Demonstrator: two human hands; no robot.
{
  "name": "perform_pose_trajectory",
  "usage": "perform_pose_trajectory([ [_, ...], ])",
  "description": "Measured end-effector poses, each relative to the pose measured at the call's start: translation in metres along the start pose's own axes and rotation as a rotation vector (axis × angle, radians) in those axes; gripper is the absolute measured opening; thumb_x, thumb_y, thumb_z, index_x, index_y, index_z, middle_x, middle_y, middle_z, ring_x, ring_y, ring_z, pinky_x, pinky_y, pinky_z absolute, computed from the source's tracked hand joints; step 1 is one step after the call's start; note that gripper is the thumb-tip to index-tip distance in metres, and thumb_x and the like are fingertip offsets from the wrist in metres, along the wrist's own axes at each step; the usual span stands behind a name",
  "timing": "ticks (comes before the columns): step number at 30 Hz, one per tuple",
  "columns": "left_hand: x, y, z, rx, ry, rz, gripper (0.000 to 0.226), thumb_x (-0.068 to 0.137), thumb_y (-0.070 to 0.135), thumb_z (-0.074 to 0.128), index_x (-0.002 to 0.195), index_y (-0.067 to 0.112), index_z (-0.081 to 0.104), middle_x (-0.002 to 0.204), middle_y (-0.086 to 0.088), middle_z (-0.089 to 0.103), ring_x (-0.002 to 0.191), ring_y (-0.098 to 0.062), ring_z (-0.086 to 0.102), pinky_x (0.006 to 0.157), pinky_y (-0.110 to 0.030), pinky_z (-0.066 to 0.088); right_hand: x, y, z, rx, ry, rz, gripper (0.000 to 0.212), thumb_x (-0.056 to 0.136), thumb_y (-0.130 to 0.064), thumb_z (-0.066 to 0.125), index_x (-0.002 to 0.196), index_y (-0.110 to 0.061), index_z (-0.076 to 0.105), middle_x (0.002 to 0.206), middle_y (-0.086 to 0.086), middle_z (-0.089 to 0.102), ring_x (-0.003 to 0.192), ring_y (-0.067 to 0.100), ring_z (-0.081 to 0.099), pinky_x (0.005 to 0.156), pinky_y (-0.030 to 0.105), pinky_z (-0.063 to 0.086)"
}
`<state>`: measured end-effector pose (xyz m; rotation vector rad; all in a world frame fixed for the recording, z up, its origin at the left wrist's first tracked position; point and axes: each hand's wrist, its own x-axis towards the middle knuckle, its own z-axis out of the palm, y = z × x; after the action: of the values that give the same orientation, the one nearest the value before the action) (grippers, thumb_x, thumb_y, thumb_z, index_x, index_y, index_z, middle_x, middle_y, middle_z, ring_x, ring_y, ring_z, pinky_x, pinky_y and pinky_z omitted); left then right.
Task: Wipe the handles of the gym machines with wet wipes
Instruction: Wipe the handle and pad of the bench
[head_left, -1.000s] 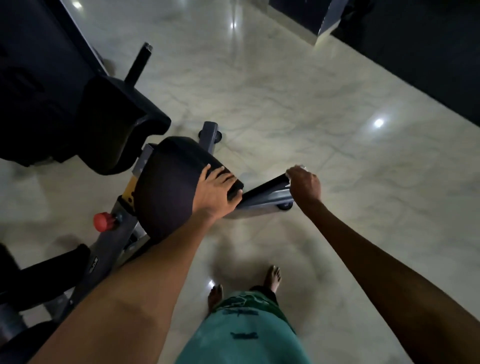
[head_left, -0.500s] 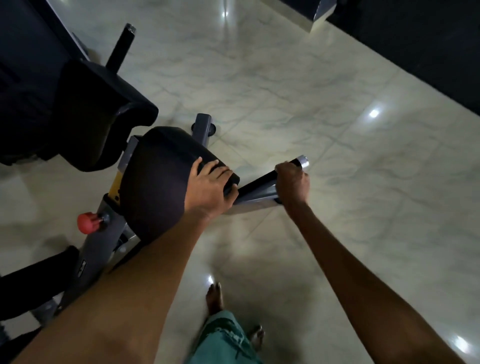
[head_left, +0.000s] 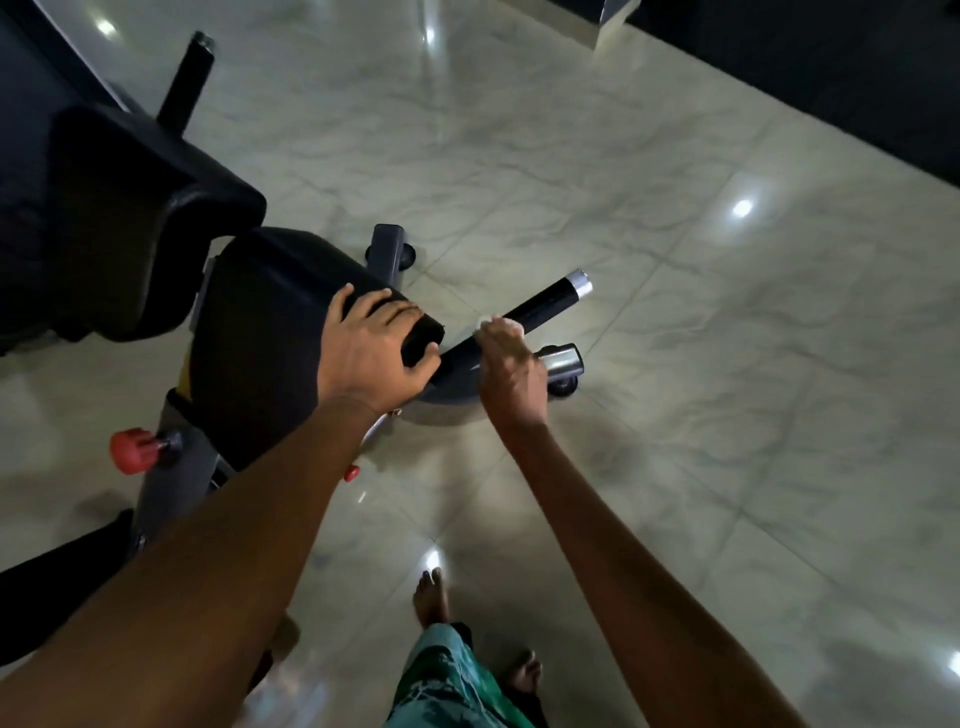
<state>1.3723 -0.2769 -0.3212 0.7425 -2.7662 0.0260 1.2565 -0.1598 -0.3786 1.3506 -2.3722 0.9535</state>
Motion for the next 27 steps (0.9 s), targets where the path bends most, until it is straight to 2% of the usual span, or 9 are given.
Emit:
perform_pose_trajectory([
  [2,-0.001,0.0,0.001,-0.004,0.003,-0.003,0.051,0.081,0.046,0.041,0.102,0.01,0.071,0.105,-0.005,0.071,0.11,-0.026,0.059,0.107,-0.048,0.03,0.003,0.016,-0.006,0.04,0.013,-0.037,0.024,0.068,0.007,0.064,0.088,-0.006,0.071,0.098,0.01,0.071,0.094,0.024,0.069,0.056,0.03,0.056],
  [7,-0.001,0.0,0.0,-0.012,-0.009,-0.01,0.053,0.081,0.048,0.04,0.103,0.01,0.071,0.106,-0.006,0.071,0.111,-0.026,0.059,0.108,-0.047,0.029,0.025,0.04,-0.012,0.012,0.25,0.218,0.024,0.073,0.015,0.059,0.078,-0.006,0.069,0.093,0.01,0.072,0.09,0.026,0.07,0.045,0.033,0.055],
  [9,-0.001,0.0,0.0,-0.013,-0.02,-0.011,0.054,0.081,0.048,0.04,0.105,0.011,0.07,0.107,-0.006,0.071,0.112,-0.026,0.058,0.108,-0.047,0.028,0.021,0.028,-0.005,0.009,0.225,0.177,0.024,0.074,0.014,0.056,0.078,-0.006,0.069,0.095,0.01,0.071,0.095,0.026,0.069,0.048,0.033,0.057],
  [12,-0.001,0.0,0.0,-0.017,-0.02,-0.006,0.053,0.081,0.048,0.041,0.104,0.01,0.07,0.107,-0.006,0.071,0.111,-0.026,0.059,0.108,-0.048,0.029,0.002,0.026,-0.001,0.025,0.079,0.012,0.025,0.077,0.009,0.056,0.088,-0.008,0.071,0.1,0.007,0.071,0.096,0.021,0.068,0.051,0.03,0.057],
  [14,-0.002,0.0,-0.001,-0.021,-0.015,-0.005,0.053,0.081,0.048,0.041,0.103,0.01,0.07,0.106,-0.006,0.071,0.11,-0.027,0.059,0.108,-0.049,0.03,0.007,0.038,-0.011,0.036,0.106,-0.011,0.025,0.077,0.01,0.06,0.089,-0.009,0.073,0.101,0.005,0.072,0.097,0.018,0.068,0.052,0.026,0.055],
  [17,0.0,0.001,-0.002,-0.024,-0.04,-0.016,0.055,0.081,0.049,0.039,0.105,0.01,0.07,0.108,-0.006,0.07,0.113,-0.027,0.058,0.108,-0.048,0.029,0.03,0.053,-0.017,0.051,0.324,0.185,0.023,0.075,0.014,0.063,0.082,-0.006,0.073,0.096,0.009,0.073,0.087,0.022,0.07,0.057,0.027,0.054],
  [20,0.0,0.001,-0.002,-0.025,-0.03,-0.008,0.054,0.081,0.048,0.041,0.104,0.009,0.07,0.107,-0.007,0.071,0.112,-0.027,0.059,0.108,-0.048,0.029,0.029,0.035,-0.002,0.135,0.405,0.342,0.022,0.076,0.013,0.059,0.087,0.0,0.073,0.102,0.016,0.07,0.099,0.03,0.066,0.078,0.028,0.051],
  [24,-0.001,0.001,-0.002,-0.022,-0.005,-0.002,0.053,0.081,0.046,0.041,0.103,0.008,0.07,0.106,-0.007,0.071,0.11,-0.028,0.06,0.107,-0.048,0.03,0.002,0.004,0.009,0.255,0.398,0.448,0.033,0.078,0.01,0.054,0.103,-0.002,0.07,0.117,0.015,0.064,0.111,0.027,0.059,0.093,0.003,0.036],
  [27,-0.001,0.002,-0.003,-0.023,-0.001,0.002,0.053,0.08,0.045,0.041,0.104,0.008,0.07,0.107,-0.007,0.071,0.11,-0.028,0.06,0.106,-0.049,0.031,0.02,0.007,0.004,0.382,0.55,0.781,0.03,0.087,-0.003,0.054,0.113,-0.007,0.067,0.126,0.013,0.058,0.109,0.027,0.062,0.088,0.016,0.041],
])
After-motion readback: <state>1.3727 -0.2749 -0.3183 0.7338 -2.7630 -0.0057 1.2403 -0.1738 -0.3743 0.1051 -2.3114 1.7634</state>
